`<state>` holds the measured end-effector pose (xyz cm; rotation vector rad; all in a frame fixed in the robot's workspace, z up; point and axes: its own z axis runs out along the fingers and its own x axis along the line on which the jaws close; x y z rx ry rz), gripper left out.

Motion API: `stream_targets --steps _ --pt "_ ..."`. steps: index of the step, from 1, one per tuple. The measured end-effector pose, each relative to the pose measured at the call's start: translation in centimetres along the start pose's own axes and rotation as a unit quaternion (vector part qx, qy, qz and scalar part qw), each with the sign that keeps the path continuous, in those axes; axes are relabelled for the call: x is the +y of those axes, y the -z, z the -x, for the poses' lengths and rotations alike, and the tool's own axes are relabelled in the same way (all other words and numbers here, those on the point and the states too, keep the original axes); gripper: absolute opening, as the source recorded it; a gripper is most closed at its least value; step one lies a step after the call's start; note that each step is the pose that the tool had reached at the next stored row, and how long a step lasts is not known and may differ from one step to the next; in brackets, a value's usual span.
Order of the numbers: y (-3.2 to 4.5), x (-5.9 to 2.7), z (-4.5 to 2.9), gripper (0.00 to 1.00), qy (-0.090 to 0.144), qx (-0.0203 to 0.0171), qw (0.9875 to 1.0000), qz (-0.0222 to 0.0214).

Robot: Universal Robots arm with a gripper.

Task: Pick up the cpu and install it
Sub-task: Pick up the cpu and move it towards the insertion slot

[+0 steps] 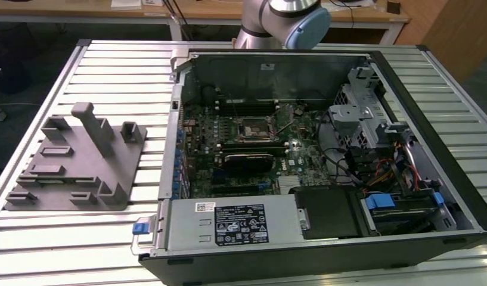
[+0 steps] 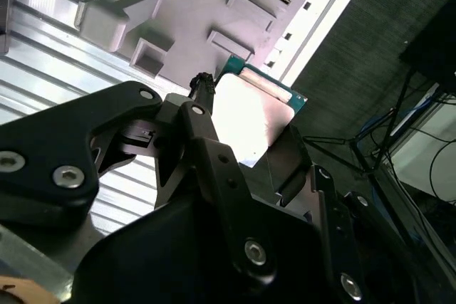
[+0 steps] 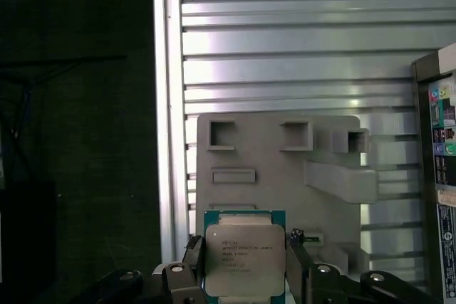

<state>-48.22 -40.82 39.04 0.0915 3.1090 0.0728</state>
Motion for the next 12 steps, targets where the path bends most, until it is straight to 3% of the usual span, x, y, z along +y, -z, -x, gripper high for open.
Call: stream_targets --steps 5,12 --pt "0.93 0.05 0.03 0.54 0.0 0.0 1.0 0.0" --pt "1.03 0.06 0.04 0.54 0.0 0.0 1.0 0.0"
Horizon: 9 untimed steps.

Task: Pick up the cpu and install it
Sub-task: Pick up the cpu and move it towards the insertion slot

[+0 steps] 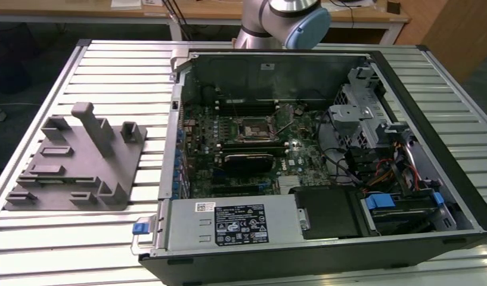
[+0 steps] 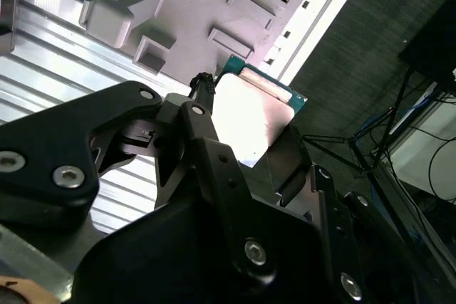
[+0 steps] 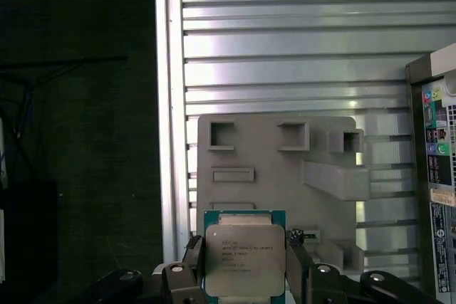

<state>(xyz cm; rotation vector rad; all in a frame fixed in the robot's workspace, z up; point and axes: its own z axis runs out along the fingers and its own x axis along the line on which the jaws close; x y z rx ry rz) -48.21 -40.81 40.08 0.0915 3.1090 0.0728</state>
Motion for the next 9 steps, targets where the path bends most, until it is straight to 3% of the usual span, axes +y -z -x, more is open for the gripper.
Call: stream_targets --steps 9 --pt "-0.03 0.05 0.92 0.54 0.0 0.0 1.0 0.0"
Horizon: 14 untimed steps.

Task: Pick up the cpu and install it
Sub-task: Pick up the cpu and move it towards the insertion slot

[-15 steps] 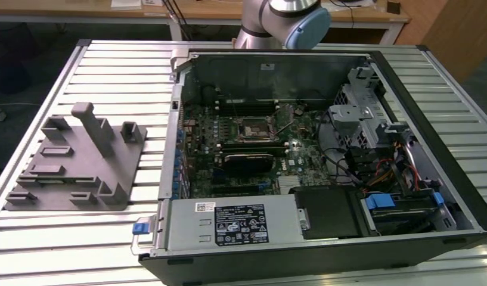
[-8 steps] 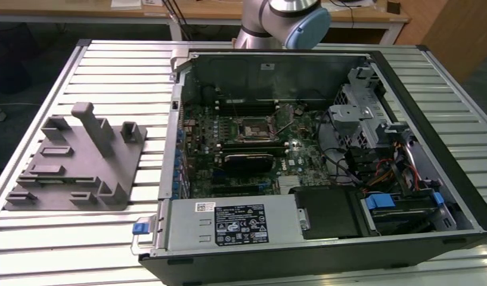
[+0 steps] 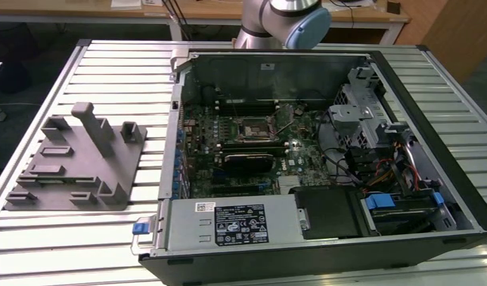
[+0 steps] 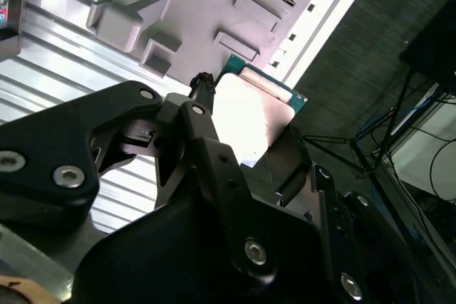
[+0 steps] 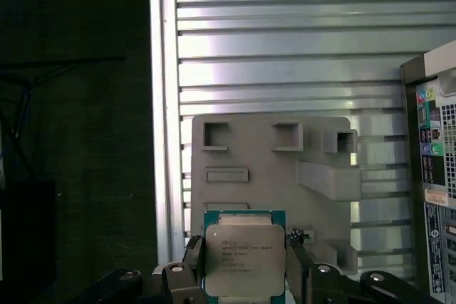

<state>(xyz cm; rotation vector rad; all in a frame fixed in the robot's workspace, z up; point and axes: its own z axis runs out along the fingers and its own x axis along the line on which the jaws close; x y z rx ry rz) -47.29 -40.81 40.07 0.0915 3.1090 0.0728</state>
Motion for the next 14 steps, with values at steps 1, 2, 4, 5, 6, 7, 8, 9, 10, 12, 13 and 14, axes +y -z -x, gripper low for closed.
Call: stream_targets --steps 1,2,4,5,6,7,8,9,10,12,13,14 --pt "0.0 0.01 0.14 0.54 0.0 0.0 1.0 0.0" --pt "-0.01 0.02 0.27 0.54 0.0 0.0 1.0 0.0" --pt "-0.02 0.04 0.56 0.54 0.0 0.0 1.0 0.0" --pt "-0.02 0.05 0.7 0.54 0.0 0.0 1.0 0.0" --pt "-0.03 0.06 0.85 0.54 0.0 0.0 1.0 0.0" --pt "-0.03 0.07 1.02 0.54 0.0 0.0 1.0 0.0" --pt "-0.04 0.09 1.23 0.54 0.0 0.0 1.0 0.0" --pt "-0.05 0.1 1.45 0.54 0.0 0.0 1.0 0.0" --pt "-0.06 0.11 1.69 0.54 0.0 0.0 1.0 0.0" --pt "-0.07 0.14 2.2 0.54 0.0 0.0 1.0 0.0" --pt "-0.08 0.16 2.48 0.54 0.0 0.0 1.0 0.0" --pt "-0.08 0.17 2.76 0.54 0.0 0.0 1.0 0.0"
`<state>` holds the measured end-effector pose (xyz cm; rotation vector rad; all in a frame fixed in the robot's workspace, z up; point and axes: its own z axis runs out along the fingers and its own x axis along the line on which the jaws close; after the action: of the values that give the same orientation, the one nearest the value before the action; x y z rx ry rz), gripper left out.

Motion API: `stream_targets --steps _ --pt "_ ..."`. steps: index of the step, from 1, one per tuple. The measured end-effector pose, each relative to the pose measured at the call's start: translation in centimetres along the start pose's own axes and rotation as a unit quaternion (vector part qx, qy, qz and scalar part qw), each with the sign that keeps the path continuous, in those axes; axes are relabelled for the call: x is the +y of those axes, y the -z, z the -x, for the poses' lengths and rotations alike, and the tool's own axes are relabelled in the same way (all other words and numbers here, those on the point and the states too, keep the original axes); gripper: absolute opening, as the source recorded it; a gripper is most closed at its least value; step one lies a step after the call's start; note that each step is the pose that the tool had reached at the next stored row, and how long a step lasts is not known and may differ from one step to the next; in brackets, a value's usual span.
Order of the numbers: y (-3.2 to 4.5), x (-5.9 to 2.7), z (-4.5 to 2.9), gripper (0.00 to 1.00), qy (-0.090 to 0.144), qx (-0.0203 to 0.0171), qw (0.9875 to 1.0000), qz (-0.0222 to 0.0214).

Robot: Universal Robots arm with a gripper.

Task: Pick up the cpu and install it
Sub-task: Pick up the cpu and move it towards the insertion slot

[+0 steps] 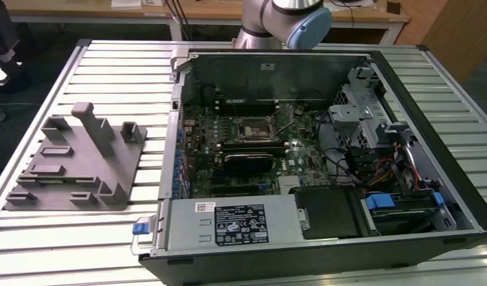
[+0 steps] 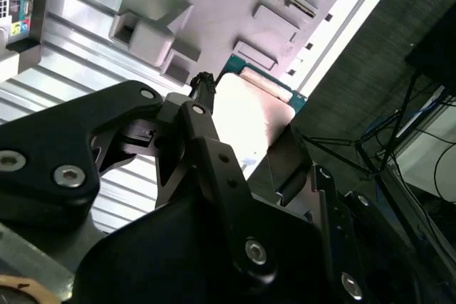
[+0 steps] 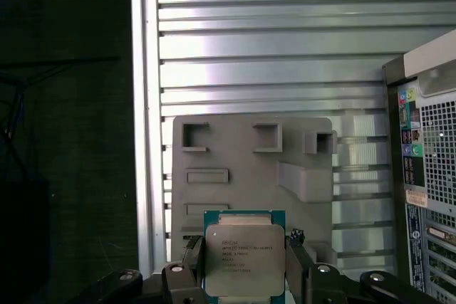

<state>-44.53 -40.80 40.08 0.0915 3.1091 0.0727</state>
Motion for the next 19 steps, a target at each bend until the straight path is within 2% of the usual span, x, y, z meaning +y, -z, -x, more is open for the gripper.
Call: stream_targets --steps 19 --pt "-0.13 0.26 3.89 0.54 0.0 -0.0001 1.0 0.0"
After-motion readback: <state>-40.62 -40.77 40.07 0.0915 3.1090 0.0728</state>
